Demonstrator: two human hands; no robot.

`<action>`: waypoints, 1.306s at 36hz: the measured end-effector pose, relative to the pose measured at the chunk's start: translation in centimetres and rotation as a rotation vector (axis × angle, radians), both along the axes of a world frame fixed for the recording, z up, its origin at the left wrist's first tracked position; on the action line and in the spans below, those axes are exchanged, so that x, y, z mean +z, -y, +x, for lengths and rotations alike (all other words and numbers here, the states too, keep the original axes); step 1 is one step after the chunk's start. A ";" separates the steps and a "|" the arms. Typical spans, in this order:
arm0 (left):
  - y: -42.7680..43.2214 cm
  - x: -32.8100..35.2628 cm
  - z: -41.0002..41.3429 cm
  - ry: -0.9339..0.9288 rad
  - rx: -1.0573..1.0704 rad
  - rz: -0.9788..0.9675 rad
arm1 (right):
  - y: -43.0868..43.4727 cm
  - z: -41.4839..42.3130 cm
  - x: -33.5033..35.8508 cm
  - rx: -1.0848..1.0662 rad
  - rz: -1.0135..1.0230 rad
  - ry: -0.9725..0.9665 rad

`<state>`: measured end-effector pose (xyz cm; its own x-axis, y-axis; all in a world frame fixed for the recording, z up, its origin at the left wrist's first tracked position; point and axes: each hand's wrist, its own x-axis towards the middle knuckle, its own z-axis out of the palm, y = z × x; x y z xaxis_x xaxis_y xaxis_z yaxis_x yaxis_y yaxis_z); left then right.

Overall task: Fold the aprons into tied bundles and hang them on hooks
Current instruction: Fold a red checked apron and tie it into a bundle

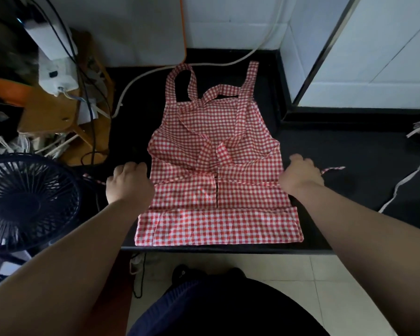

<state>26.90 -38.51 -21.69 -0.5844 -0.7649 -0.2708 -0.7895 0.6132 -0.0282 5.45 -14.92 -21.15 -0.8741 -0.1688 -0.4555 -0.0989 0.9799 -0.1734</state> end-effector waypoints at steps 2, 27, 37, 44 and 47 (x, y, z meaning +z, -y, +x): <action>0.6 0.4 -1.1 -0.113 0.040 0.085 | 1.0 -0.5 0.6 0.032 -0.090 -0.005; 9.8 -4.1 -10.5 -0.335 0.090 0.326 | 8.8 -8.7 -2.9 -0.030 -0.069 -0.065; 8.6 -5.2 -10.4 -0.499 0.403 0.307 | 7.8 -8.5 -3.4 -0.476 -0.283 0.038; 8.1 -5.2 -10.0 -0.638 0.470 0.311 | 7.6 -8.3 -3.2 -0.424 -0.370 0.169; 7.8 -5.0 -10.3 -0.684 0.522 0.304 | 7.8 -7.6 -2.2 -0.229 -0.244 0.097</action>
